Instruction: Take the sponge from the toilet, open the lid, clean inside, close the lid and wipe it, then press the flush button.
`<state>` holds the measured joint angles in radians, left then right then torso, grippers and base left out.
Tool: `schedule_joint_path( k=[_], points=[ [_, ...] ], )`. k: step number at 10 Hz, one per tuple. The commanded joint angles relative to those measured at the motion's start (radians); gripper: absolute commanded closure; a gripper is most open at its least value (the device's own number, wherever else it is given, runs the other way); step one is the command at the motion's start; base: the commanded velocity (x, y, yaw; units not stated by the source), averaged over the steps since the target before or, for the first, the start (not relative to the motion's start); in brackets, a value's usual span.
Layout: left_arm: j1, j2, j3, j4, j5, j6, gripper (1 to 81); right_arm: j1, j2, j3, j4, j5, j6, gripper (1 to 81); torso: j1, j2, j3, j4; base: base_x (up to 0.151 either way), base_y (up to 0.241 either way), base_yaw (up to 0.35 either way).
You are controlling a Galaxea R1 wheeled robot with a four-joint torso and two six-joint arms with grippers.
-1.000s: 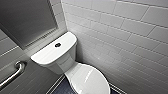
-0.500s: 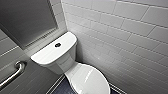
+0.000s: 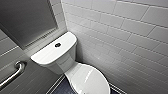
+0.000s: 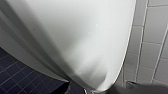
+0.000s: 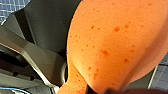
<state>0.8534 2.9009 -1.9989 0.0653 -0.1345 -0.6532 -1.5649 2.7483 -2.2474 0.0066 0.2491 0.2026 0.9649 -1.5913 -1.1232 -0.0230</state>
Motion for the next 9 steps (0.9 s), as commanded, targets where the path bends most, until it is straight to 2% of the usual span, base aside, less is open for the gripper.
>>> schedule_joint_path(
  k=[1, 4, 9],
  points=[
    [-0.109, 0.028, 0.019, 0.004, -0.019, -0.003, 1.0, -0.021, -0.014, 0.019, -0.014, -0.08, 0.001, 81.1, 0.0, 0.0, 0.0, 0.0, 0.0, 0.0, 0.0],
    [-0.124, 0.034, 0.011, 0.004, -0.027, -0.005, 1.0, -0.019, -0.013, 0.022, -0.013, -0.082, 0.001, 81.1, 0.0, 0.0, 0.0, 0.0, 0.0, 0.0, 0.0],
    [-0.135, -0.02, 0.115, 0.004, -0.039, -0.005, 1.0, -0.014, -0.011, 0.029, -0.014, -0.093, 0.001, 81.1, 0.0, 0.0, 0.0, 0.0, 0.0, 0.0, 0.0]
  ],
)
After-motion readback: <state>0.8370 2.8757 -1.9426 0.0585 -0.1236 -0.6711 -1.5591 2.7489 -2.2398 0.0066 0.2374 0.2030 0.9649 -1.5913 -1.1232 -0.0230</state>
